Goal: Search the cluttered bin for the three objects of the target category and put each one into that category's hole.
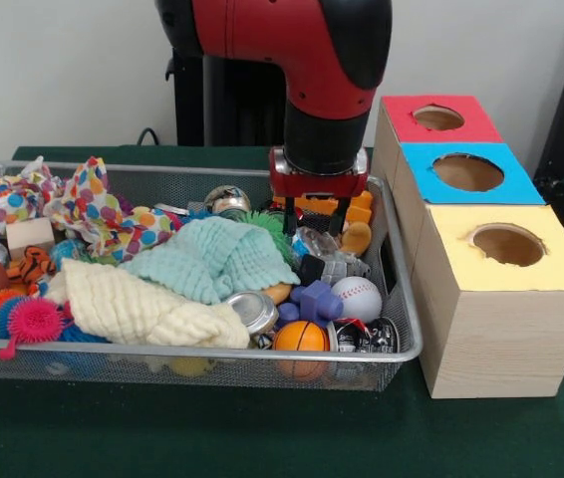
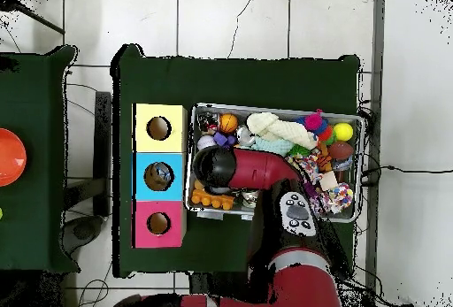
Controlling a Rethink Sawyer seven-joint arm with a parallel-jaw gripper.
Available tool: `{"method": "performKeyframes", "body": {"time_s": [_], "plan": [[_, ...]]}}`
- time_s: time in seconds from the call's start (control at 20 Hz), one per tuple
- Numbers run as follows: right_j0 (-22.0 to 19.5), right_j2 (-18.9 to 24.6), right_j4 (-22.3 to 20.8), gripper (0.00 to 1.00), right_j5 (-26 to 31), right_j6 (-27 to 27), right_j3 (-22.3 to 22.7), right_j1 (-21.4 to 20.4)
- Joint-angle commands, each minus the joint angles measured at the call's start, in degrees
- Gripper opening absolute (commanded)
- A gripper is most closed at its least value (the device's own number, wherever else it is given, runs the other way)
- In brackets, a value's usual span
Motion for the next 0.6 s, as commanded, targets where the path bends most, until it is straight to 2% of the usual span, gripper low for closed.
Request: {"method": "performKeyframes", "body": {"time_s": [0.05, 0.6], "plan": [[0.14, 4.62, -0.61, 1.0, -3.83, 4.95, -4.98, 4.67], [-0.01, 3.99, -1.73, 1.0, -6.03, 4.58, -7.93, 8.02]]}}
